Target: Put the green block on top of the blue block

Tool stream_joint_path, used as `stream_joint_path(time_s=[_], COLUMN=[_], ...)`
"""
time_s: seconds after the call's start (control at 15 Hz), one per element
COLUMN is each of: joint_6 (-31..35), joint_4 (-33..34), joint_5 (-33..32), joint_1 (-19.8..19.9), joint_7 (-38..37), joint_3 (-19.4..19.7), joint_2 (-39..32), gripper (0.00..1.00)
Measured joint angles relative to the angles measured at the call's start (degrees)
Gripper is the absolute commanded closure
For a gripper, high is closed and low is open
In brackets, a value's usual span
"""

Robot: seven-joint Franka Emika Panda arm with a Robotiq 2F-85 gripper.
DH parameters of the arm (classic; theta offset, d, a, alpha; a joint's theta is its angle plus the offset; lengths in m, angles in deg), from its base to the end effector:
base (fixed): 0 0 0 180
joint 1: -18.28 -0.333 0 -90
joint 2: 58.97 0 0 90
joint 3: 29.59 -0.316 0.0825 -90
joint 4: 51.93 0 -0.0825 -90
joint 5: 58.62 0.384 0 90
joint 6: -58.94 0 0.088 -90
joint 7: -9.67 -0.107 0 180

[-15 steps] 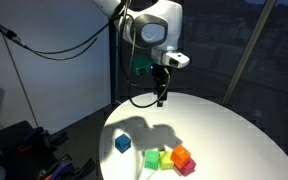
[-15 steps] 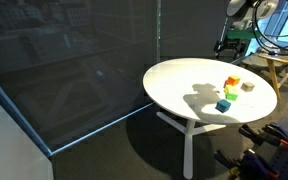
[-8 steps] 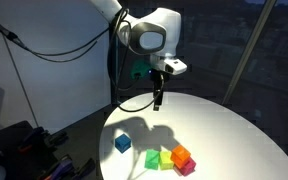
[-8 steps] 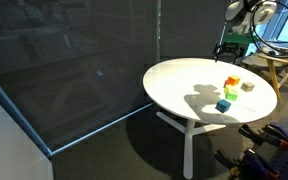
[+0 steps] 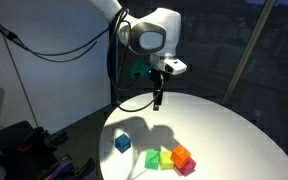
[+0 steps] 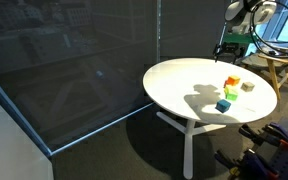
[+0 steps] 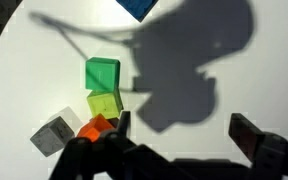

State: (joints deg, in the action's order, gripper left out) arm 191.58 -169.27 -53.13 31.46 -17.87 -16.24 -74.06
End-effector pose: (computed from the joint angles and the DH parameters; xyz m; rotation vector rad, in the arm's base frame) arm 0.5299 -0.2585 0.3158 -2.7473 1.5011 -0.0192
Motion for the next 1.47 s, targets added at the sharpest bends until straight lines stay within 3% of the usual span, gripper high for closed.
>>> stream_joint_path(time_s=[1.47], joint_6=[-0.1], joint_4=[-2.18], joint_5=[0.0], joint_1=[1.45], joint_7=[3.43], joint_3=[4.03], joint_2=[-0.09], gripper=[0.0])
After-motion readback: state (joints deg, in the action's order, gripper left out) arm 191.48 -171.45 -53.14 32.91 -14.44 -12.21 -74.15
